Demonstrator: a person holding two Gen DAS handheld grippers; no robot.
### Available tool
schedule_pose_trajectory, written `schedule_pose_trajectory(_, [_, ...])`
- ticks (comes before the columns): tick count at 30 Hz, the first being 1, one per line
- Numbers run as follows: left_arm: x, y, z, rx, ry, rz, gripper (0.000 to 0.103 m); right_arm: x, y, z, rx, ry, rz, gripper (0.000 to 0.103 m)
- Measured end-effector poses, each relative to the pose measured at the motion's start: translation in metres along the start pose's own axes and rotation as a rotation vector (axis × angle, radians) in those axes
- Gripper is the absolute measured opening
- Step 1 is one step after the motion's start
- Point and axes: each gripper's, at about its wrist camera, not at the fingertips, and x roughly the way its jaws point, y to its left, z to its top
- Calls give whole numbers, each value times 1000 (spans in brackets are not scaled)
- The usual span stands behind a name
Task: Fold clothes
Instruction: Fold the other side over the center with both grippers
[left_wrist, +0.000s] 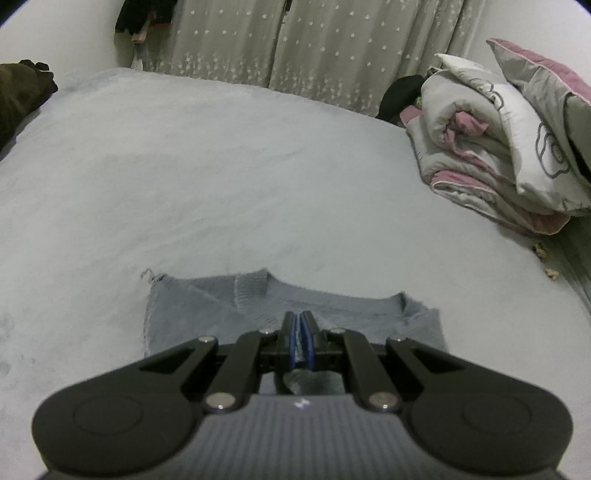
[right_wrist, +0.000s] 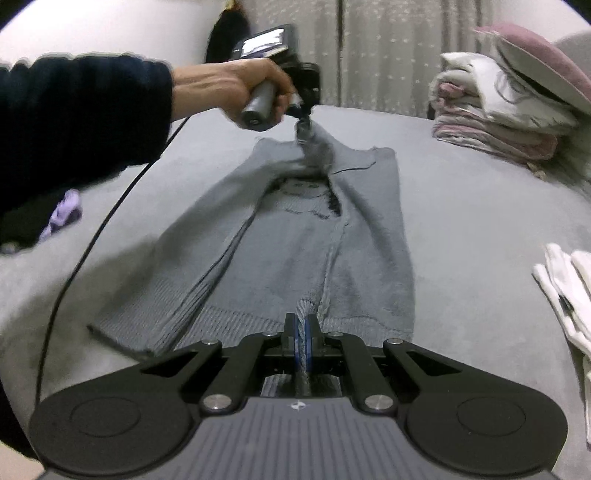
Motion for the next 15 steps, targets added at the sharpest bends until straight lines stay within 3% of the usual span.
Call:
schedule_pose_trajectory(4, [0, 4, 3, -16, -15, -15, 5, -11, -5, 3, 29, -72, 26, 6])
schedule_pose_trajectory(6, [4, 2, 3, 3, -20, -2, 5, -13, -13, 3, 66, -78, 46, 7])
schedule_pose_trajectory(10, [14, -5, -1, 42, -15, 19, 5, -16, -1, 2, 18, -83, 106, 7])
schedule_pose_trajectory(15, [20, -6, -11, 82, -18, 40, 6, -2, 15, -4, -70, 7, 78, 7])
